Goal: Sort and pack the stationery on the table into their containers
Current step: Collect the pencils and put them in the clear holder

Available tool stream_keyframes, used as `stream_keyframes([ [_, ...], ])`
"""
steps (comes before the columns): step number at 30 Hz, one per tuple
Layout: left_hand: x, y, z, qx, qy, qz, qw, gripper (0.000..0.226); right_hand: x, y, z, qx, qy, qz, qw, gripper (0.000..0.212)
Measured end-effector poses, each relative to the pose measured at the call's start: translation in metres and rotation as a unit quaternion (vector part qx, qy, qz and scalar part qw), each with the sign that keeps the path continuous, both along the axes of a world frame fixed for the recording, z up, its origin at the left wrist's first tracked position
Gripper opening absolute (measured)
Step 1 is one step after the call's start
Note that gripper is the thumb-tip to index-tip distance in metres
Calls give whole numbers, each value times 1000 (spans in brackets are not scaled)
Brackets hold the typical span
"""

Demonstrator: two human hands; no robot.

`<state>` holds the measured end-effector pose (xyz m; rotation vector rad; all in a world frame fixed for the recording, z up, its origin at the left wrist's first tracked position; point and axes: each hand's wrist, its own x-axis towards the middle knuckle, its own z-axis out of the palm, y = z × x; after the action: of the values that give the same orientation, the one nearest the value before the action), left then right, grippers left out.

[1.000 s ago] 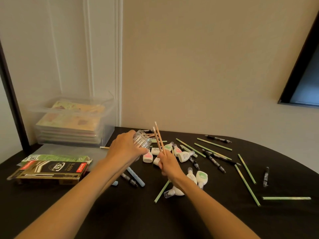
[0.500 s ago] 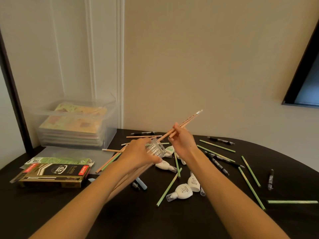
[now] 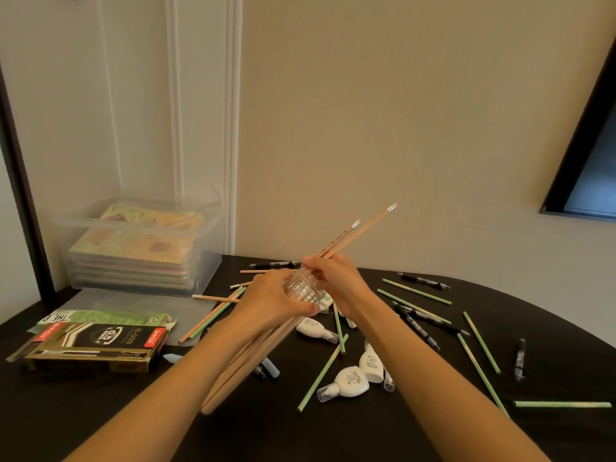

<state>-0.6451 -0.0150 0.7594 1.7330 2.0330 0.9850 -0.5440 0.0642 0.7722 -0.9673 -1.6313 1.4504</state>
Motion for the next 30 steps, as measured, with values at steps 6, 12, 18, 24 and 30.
stream_keyframes([
  [6,-4,2,-6,15,-35,1,999,49,-6,-3,7,31,-63,15,997,6],
  [12,-5,7,-4,18,-33,25,999,61,-9,-2,12,48,-63,1,997,8],
  [18,-19,9,-5,15,-31,48,998,65,-13,4,11,36,-6,-16,999,9],
  [24,-39,12,0,10,-13,118,993,57,-15,17,-3,31,-7,-30,999,12],
  [30,-76,20,2,-18,43,199,979,61,-37,44,-40,-38,-98,-53,993,10],
])
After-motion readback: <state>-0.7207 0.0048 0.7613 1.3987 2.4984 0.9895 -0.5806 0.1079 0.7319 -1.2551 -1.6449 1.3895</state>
